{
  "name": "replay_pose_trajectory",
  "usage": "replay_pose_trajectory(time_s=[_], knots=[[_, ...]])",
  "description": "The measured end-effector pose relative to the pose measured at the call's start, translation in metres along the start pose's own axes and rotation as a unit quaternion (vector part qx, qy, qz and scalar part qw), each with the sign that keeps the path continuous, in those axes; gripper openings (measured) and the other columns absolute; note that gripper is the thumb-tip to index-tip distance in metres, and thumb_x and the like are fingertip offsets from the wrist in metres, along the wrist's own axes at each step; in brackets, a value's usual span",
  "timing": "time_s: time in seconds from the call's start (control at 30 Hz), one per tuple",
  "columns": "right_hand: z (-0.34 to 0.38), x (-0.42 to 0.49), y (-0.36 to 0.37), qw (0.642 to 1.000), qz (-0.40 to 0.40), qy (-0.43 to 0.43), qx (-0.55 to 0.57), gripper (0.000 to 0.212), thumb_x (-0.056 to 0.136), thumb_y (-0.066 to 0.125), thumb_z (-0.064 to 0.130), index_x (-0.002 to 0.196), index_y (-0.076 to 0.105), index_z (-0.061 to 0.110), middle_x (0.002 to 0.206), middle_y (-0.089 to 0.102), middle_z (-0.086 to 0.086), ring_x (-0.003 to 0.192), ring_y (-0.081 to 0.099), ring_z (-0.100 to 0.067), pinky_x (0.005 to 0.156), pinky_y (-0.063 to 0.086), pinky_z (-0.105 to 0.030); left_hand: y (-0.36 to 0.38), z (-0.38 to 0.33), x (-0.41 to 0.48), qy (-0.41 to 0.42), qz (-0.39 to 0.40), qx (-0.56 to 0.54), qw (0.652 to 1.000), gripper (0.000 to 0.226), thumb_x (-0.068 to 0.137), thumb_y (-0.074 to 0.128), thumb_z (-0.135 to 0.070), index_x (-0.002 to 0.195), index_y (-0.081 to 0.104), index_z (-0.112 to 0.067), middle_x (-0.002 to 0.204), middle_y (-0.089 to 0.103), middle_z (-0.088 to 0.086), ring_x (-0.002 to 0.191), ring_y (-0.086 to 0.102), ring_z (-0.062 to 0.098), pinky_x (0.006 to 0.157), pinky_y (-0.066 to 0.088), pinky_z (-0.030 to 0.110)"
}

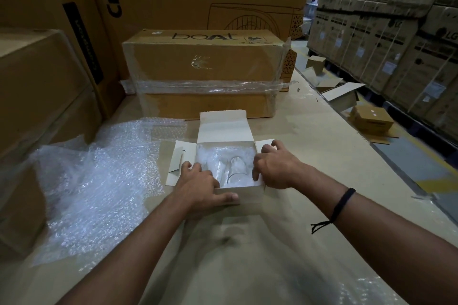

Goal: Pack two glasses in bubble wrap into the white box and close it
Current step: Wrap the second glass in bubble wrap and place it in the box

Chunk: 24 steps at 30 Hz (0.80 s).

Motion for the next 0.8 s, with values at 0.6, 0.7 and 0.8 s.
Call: replay_pose_trajectory(time_s=[0.6, 0.7, 0.8], knots=[[-0.020, 0.028, 0.000, 0.997, 0.039, 0.012, 0.071, 0.041, 0.090, 0.055, 0.026, 0.130, 0.057, 0.033, 0.131, 0.060, 0.004, 0.131, 0.043, -0.021, 0.118, 0.008, -0.051, -0.021, 0.033, 0.019, -0.018, -0.006, 0.052, 0.998, 0.040, 0.086, 0.054, -0.060, 0.113, 0.066, -0.034, 0.132, 0.056, -0.011, 0.131, 0.034, 0.021, 0.109, 0.004, 0.052], [-0.034, 0.045, 0.001, 0.997, 0.045, 0.024, 0.062, 0.081, 0.079, 0.065, 0.060, 0.146, 0.036, 0.027, 0.149, 0.044, 0.002, 0.140, 0.033, -0.023, 0.118, 0.008, -0.053, -0.025, 0.039, 0.030, -0.041, 0.029, 0.098, 0.994, 0.090, 0.074, 0.062, -0.069, 0.148, 0.029, -0.031, 0.158, 0.024, -0.008, 0.144, 0.015, 0.026, 0.111, 0.002, 0.056], [-0.031, 0.059, 0.012, 0.993, 0.091, 0.029, 0.069, 0.101, 0.069, 0.071, 0.066, 0.150, 0.027, 0.023, 0.151, 0.040, 0.001, 0.143, 0.024, -0.025, 0.118, 0.005, -0.055, -0.020, 0.039, 0.041, -0.047, 0.051, 0.117, 0.991, 0.118, 0.065, 0.068, -0.071, 0.153, 0.006, -0.023, 0.160, 0.019, -0.002, 0.147, 0.008, 0.030, 0.113, -0.002, 0.059]])
Point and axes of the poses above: each hand's wrist, its own x-axis towards the middle knuckle, its own y-axis out of the palm, z = x × y, the point moved 3 cm from there along x, towards the middle knuckle
